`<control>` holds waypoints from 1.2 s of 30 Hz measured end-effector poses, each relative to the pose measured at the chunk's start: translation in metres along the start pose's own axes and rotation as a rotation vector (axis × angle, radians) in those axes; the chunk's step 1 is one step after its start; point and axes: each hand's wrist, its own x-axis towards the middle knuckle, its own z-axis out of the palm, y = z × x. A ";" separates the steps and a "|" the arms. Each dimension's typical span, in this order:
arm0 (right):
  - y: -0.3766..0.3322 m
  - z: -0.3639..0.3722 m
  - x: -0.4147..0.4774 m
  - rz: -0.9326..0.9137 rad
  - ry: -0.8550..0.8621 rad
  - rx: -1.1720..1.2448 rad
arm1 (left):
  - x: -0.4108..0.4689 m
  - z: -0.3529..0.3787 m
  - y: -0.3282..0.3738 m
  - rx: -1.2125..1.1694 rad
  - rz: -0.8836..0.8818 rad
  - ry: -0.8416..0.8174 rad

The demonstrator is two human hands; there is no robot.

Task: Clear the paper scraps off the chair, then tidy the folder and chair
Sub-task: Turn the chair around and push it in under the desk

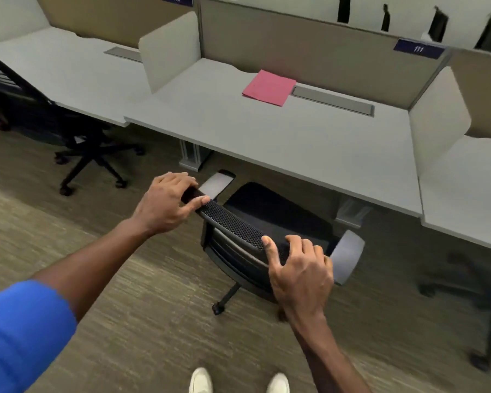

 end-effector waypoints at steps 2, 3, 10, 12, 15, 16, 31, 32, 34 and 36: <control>0.014 0.001 -0.002 0.046 0.022 -0.041 | 0.004 0.004 -0.015 0.016 0.056 -0.093; 0.020 0.001 -0.003 0.065 0.026 -0.051 | 0.007 0.005 -0.020 0.017 0.076 -0.117; 0.035 -0.003 0.007 0.035 0.072 -0.026 | -0.001 0.017 -0.031 -0.015 0.110 -0.061; 0.040 -0.002 0.013 0.026 0.115 -0.016 | -0.005 0.022 -0.035 -0.014 0.102 -0.048; 0.047 0.001 0.023 0.008 0.161 -0.014 | -0.006 0.026 -0.034 -0.007 0.084 -0.032; 0.049 0.002 0.027 0.002 0.175 -0.017 | -0.006 0.026 -0.032 -0.001 0.080 -0.028; 0.057 0.018 0.053 -0.063 0.275 0.049 | 0.007 0.037 -0.030 -0.050 0.016 0.105; 0.059 0.020 0.055 -0.067 0.277 0.047 | 0.008 0.038 -0.028 -0.061 0.010 0.109; 0.064 0.022 0.059 -0.066 0.282 0.040 | 0.011 0.040 -0.023 -0.071 0.001 0.125; 0.068 0.023 0.066 -0.064 0.290 0.032 | 0.016 0.042 -0.018 -0.058 -0.010 0.132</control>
